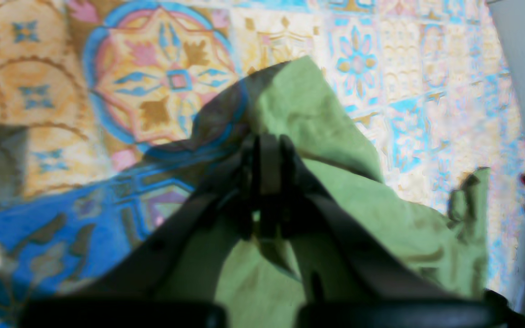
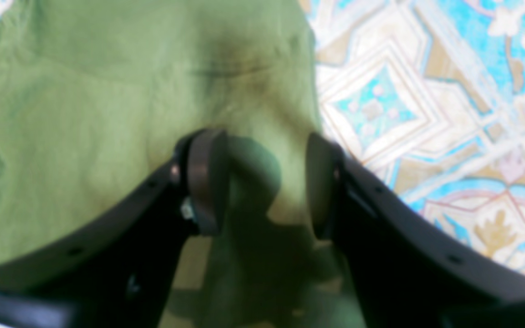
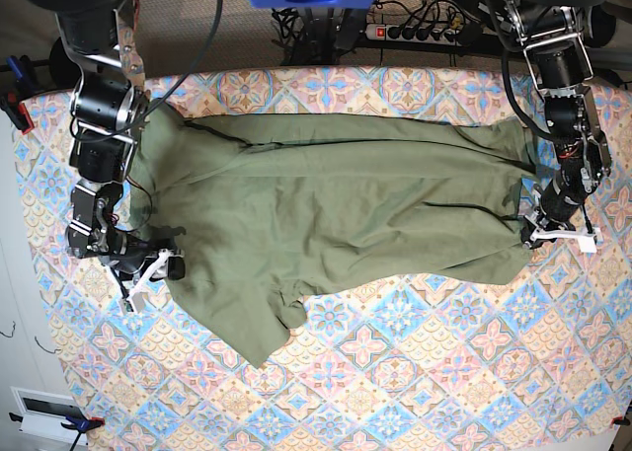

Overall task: Layout the t-shirt on the table in an organized manner, then fold the t-shirt properly
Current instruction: 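Slide both grippers along the shirt sides toward the hem and grasp, then fold the shirt hem up toward the collar with both grippers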

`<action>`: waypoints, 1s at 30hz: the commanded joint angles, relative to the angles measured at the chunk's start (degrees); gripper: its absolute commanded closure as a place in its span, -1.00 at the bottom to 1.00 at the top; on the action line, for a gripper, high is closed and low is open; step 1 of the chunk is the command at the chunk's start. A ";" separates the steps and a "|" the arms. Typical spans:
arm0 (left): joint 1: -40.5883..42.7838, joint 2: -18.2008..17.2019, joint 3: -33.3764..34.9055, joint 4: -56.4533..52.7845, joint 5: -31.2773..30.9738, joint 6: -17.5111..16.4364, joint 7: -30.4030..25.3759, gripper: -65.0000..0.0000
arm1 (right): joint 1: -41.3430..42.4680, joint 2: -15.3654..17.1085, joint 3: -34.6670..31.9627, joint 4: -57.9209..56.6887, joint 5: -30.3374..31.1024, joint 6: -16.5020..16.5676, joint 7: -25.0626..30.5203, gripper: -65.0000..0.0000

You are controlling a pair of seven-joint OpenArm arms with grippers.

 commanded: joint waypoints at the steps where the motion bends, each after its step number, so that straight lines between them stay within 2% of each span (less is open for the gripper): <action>1: -1.02 -1.18 -0.34 0.92 -0.98 -0.57 -0.74 1.00 | 1.75 0.85 0.02 0.48 0.90 0.17 1.69 0.18; 7: -1.02 -2.68 -0.43 0.92 -2.74 -2.59 1.63 1.00 | 1.75 0.85 0.02 -1.46 0.37 0.17 5.03 0.18; 11: -0.58 -2.77 -0.43 0.92 -2.82 -2.86 1.63 1.00 | 1.75 0.85 0.29 -1.90 -2.71 0.17 9.25 0.18; 17: 0.03 -2.77 -0.43 0.92 -2.82 -2.86 1.63 1.00 | 1.75 0.85 0.11 -1.90 -3.32 0.17 10.04 0.18; 21: 0.03 -2.77 -0.43 0.92 -2.82 -2.86 1.63 1.00 | 1.75 0.76 0.38 -1.46 -6.84 0.17 10.92 0.18; 30: 0.03 -2.68 -0.43 0.92 -2.91 -2.86 1.72 1.00 | 1.75 0.85 0.55 -1.37 -6.66 0.17 13.12 0.18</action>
